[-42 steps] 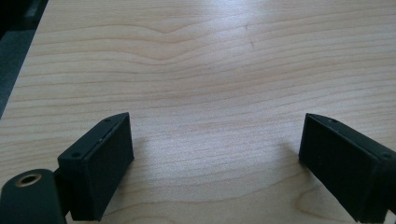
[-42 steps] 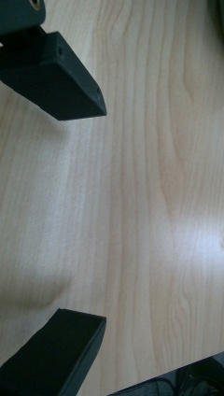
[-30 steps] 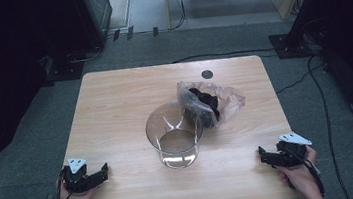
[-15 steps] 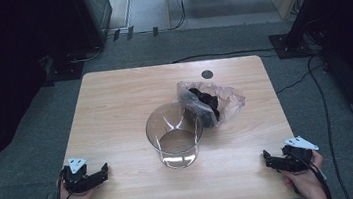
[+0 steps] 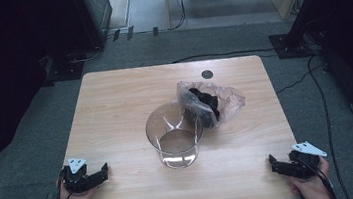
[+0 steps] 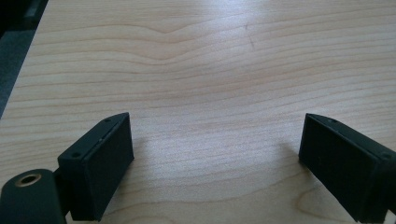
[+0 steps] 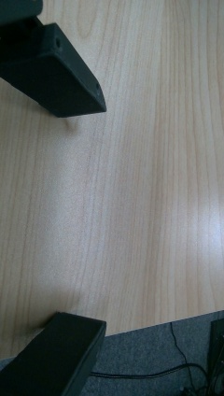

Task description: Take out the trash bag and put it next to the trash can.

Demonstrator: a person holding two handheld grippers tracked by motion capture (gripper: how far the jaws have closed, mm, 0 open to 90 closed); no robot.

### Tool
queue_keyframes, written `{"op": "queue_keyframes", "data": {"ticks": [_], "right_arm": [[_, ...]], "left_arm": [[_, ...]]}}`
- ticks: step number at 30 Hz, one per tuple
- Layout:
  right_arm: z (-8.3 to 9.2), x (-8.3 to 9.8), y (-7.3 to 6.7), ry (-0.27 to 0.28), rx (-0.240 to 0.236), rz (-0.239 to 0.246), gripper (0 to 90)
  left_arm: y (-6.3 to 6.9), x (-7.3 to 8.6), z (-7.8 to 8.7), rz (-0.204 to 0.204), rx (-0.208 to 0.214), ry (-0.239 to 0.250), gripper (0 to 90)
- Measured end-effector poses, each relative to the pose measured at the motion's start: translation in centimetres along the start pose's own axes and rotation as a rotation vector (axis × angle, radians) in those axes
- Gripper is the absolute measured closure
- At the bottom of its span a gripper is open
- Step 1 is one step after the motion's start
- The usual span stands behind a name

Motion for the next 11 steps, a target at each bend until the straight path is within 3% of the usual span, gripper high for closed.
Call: {"op": "queue_keyframes", "data": {"ticks": [11], "right_arm": [[-0.01,-0.03,-0.01,0.000,-0.002,0.003,0.0]], "left_arm": [[0.00,-0.02,-0.02,-0.001,0.001,0.000,9.8]]}}
Point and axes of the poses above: each handheld gripper's, and its own axes: z roughly backward along the jaws, x roughly out of its underside, y roughly to its right, the point moved 3 cm from there along -z, roughly forward along the jaws, and after that the axes turned 11 degrees about -y, right-handed, at the moved point
